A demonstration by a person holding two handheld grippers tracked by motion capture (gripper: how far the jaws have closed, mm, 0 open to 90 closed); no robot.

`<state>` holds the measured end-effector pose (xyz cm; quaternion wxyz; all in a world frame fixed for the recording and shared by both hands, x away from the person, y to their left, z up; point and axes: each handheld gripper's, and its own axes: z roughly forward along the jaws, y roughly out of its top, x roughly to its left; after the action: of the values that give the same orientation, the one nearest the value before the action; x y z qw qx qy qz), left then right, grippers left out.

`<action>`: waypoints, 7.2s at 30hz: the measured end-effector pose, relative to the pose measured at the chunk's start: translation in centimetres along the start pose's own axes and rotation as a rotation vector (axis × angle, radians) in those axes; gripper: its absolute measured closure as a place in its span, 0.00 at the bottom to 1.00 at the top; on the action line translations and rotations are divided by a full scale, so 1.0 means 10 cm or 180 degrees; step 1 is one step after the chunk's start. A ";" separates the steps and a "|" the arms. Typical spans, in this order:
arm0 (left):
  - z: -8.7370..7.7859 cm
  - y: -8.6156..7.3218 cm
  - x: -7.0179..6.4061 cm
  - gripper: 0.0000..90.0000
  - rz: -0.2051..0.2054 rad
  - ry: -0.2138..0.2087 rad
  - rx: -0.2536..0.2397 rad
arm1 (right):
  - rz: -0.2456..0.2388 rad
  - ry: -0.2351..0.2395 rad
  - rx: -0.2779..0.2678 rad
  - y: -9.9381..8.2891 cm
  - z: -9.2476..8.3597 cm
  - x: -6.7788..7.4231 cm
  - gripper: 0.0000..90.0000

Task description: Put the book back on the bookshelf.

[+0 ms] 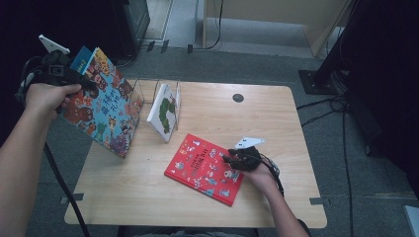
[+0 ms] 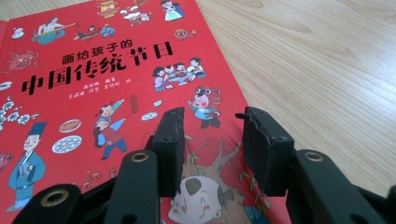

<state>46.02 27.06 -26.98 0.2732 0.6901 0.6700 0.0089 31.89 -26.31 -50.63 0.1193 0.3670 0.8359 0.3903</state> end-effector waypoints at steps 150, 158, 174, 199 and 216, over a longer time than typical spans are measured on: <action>2.15 -2.12 -1.06 0.91 0.1140 -0.0804 0.0030 | 0.0484 -0.0243 -0.0052 -0.57 -0.48 -0.31 1.00; 2.10 -2.18 -1.08 0.90 0.1049 -0.0912 0.0007 | 0.0627 -0.0448 -0.0092 -0.57 -0.51 -0.45 1.00; 2.19 -2.38 -1.30 0.94 0.1156 -0.0834 0.0118 | 0.0608 -0.0521 -0.0130 -0.48 -0.39 -0.57 1.00; 2.29 -2.18 -1.37 0.94 0.1163 -0.0774 0.0120 | 0.0326 -0.0194 0.0032 -0.50 -0.40 -0.10 1.00; 2.36 -2.01 -1.40 0.99 0.1129 -0.0746 0.0094 | 0.0315 -0.0160 -0.0022 -0.40 -0.32 0.09 1.00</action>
<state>34.99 4.45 -49.92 0.3333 0.7975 0.5017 -0.0333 27.64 -29.18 -51.42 0.1221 0.4172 0.8121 0.3893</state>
